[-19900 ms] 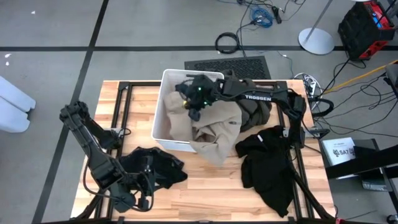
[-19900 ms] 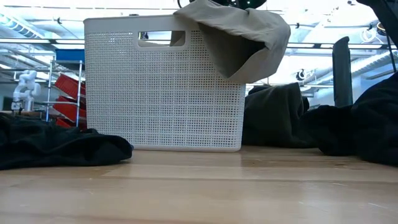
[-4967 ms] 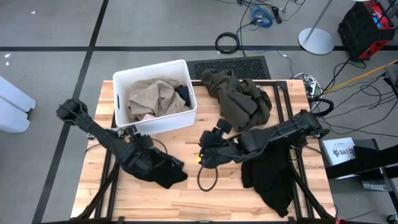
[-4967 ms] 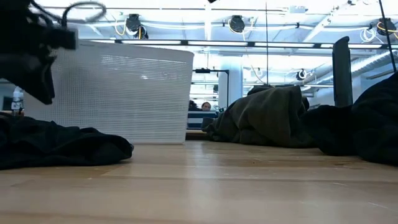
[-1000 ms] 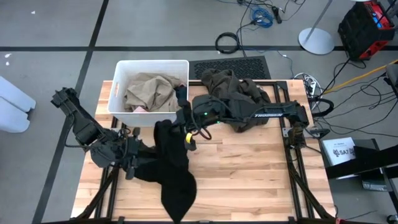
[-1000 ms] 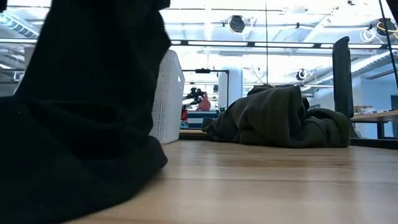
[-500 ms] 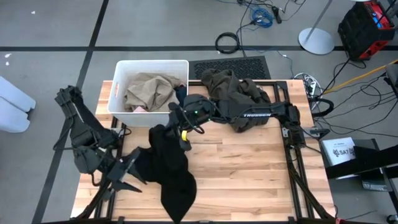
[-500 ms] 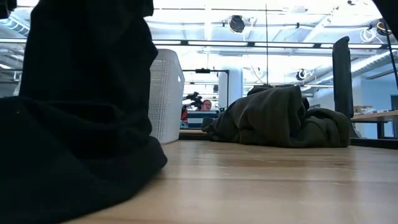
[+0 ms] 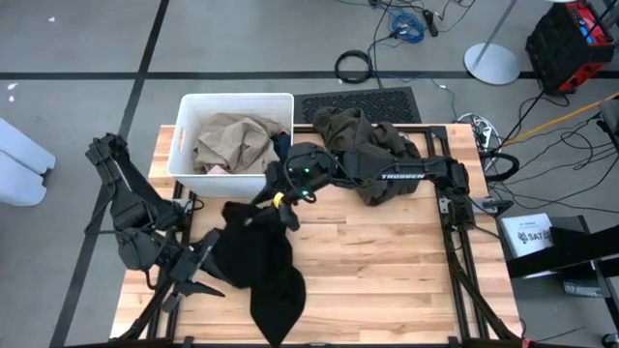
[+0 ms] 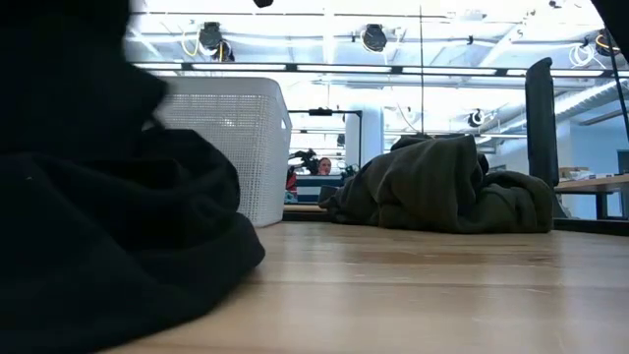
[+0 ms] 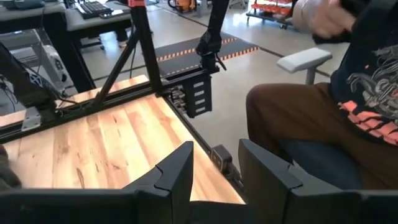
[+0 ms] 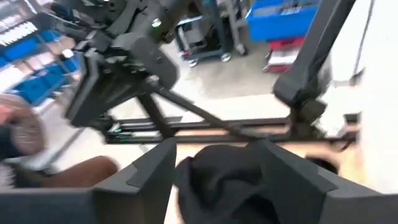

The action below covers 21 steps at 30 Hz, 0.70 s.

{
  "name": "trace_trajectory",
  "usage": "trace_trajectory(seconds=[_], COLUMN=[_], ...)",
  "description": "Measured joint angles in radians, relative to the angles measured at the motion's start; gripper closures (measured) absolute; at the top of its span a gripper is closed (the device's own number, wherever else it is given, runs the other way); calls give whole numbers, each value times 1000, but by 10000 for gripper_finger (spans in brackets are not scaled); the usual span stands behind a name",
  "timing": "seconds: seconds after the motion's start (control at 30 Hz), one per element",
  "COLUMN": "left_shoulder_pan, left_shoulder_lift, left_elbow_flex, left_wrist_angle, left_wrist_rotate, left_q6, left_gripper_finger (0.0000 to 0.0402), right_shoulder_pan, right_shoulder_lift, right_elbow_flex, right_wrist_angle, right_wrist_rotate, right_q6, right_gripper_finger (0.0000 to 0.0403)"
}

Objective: Sort clothes
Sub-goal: Move the black shirt to the middle left of the table

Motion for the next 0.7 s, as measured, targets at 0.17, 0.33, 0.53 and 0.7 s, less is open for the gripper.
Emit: trace_trajectory(seconds=[0.17, 0.33, 0.53, 0.7], left_shoulder_pan=[9, 52, 171, 233], left_shoulder_lift=[52, 145, 275, 370], left_elbow_flex=[0, 0, 0, 0], left_wrist_angle=[-1, 1, -2, 28], left_wrist_rotate=[-1, 54, 294, 329], left_q6=[0, -18, -144, -260], left_gripper_finger=[265, 265, 265, 265], right_shoulder_pan=[7, 44, 142, 277], right_shoulder_lift=[-41, -83, -135, -186], right_elbow_flex=[0, 0, 0, 0], right_wrist_angle=[-170, -384, -605, -724], right_wrist_rotate=[-86, -67, 138, 360], right_q6=[89, 95, 24, 88], right_gripper_finger=[177, 183, 187, 188])
